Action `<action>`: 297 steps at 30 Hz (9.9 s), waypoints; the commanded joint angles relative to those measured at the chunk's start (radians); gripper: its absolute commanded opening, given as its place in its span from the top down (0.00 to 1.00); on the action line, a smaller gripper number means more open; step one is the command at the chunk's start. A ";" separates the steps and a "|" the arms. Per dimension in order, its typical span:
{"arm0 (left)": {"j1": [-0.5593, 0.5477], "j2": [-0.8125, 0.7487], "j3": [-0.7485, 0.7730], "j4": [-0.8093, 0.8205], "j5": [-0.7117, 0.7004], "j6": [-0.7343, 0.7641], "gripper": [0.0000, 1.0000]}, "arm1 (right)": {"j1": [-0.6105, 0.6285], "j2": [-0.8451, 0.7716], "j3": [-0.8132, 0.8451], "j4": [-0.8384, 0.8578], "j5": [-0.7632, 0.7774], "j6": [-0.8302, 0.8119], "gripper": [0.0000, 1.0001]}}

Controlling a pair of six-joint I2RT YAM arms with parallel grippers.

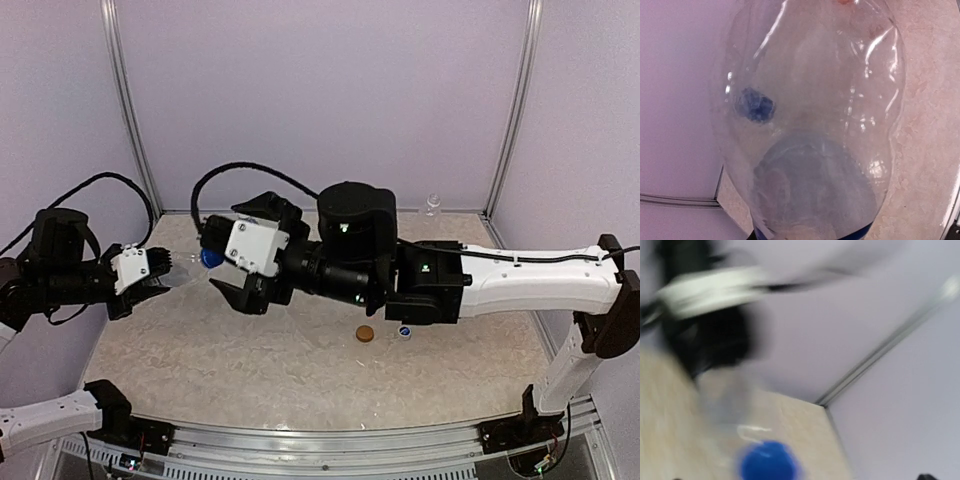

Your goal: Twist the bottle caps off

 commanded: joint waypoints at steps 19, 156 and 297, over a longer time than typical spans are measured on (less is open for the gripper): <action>-0.048 0.005 -0.092 0.342 -0.308 0.156 0.73 | -0.261 0.215 0.290 -0.143 -0.566 1.201 0.48; -0.084 0.021 0.025 -0.435 0.297 0.107 0.85 | 0.268 0.090 -0.069 0.019 0.554 -0.985 1.00; -0.034 -0.104 -0.015 0.077 0.250 -0.327 0.01 | -0.172 -0.009 0.107 -0.147 -0.081 0.591 1.00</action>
